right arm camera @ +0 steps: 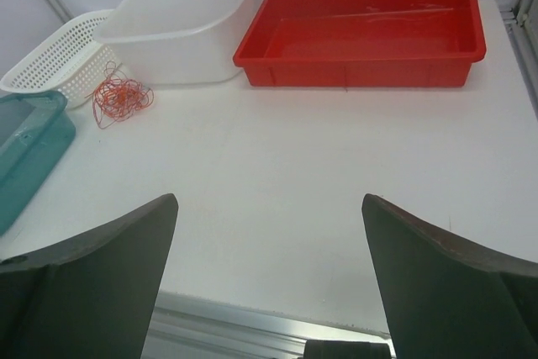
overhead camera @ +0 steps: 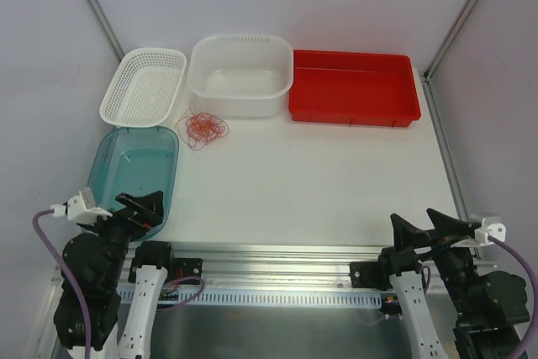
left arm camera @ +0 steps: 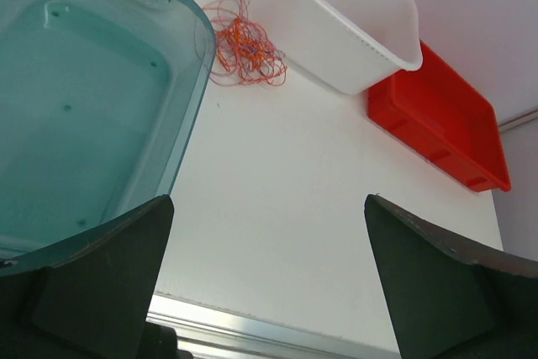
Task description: Untangle the cables
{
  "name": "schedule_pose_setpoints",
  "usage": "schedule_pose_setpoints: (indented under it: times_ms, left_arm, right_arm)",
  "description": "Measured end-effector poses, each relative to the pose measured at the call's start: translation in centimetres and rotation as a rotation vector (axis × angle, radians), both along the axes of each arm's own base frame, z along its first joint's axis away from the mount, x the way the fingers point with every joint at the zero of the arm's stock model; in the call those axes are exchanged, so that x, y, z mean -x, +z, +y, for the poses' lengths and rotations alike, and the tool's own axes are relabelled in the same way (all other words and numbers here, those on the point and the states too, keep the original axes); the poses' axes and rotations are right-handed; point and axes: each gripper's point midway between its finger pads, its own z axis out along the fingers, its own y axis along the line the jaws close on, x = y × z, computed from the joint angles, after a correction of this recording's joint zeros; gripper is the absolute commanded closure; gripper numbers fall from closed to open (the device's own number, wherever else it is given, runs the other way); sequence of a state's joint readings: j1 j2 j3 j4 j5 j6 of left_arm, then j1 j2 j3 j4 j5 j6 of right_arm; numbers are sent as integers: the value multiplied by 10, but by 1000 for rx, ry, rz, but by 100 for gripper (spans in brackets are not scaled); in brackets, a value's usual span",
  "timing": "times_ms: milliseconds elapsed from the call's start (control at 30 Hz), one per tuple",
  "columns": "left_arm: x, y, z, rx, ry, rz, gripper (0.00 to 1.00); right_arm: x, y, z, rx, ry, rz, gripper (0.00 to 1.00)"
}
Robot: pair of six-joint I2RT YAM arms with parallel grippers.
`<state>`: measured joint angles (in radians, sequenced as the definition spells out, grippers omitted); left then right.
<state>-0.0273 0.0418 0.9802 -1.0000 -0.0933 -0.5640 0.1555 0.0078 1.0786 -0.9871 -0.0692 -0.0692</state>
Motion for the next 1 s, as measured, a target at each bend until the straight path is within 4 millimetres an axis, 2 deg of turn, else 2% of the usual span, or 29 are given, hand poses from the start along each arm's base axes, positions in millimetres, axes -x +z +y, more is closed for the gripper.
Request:
schedule_pose_setpoints:
  times_ms: [133,267,400,600,800,1000]
  left_arm:
    - [-34,-11,-14,53,-55,159,1]
    - [-82,-30,-31,116,-112,361,1]
    - [-121,-48,-40,160,-130,479,1]
    - [-176,-71,-49,172,-118,586,1]
    - [-245,-89,-54,90,-48,627,4]
    - [-300,-134,-52,22,26,705,8]
  right_arm:
    - [-4,-9,7,-11,28,52,3]
    - [-13,-21,17,-22,76,124,3]
    - [-19,-32,27,-38,119,198,3]
    - [-23,-41,34,-49,148,247,3]
    - [-26,-50,38,-53,166,272,3]
    - [-32,-62,44,-55,195,301,3]
